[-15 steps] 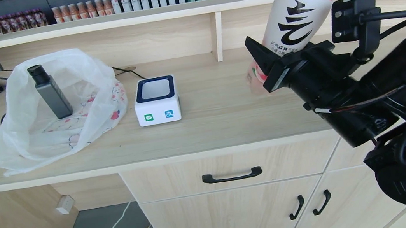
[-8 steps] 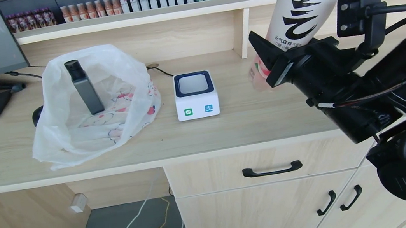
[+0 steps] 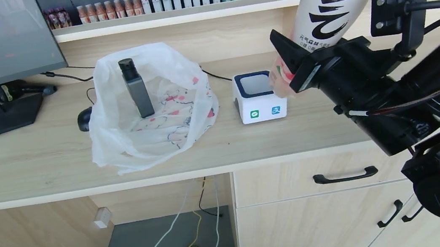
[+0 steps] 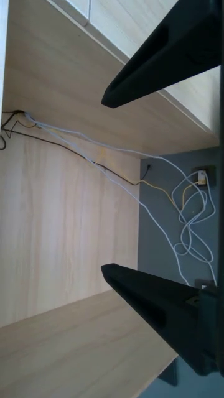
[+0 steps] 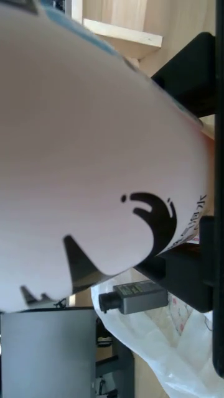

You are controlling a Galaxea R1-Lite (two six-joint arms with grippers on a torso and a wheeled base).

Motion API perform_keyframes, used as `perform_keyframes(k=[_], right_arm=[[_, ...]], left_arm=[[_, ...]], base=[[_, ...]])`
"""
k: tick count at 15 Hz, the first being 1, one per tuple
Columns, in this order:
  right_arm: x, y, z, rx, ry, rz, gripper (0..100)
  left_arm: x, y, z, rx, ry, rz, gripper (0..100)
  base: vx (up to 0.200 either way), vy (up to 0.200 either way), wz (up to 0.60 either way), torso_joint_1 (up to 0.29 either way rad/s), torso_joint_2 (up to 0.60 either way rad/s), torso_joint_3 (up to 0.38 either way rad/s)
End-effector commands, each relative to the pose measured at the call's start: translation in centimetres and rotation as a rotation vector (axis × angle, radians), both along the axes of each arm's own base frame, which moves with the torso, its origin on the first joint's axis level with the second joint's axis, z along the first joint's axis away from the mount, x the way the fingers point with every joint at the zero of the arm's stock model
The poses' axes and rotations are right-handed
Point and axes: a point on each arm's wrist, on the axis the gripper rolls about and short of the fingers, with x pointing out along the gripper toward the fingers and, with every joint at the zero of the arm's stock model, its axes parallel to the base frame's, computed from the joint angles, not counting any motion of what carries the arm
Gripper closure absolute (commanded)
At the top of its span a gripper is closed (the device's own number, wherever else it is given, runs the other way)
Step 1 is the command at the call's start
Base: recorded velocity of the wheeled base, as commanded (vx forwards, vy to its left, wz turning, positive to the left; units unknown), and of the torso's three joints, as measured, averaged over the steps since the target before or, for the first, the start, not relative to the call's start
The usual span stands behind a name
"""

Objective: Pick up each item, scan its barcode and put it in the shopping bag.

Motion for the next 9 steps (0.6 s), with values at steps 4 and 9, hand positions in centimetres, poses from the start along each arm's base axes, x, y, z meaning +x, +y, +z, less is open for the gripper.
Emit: perform_keyframes(k=[4,9], right_arm=[[-0.32,0.34,0.37,0.009,-0.011,0.015,100],[-0.51,0.66,0.32,0.008,-0.010,0.024,100]], left_arm=[[0.00,0.00,0.01,0.005,-0.001,-0.001,0],[0.00,0.00,0.01,0.003,-0.001,0.001,0]], base=[[0.000,0.100,0.00,0.000,0.00,0.001],[0.000,0.000,0.00,0.000,0.00,0.000]])
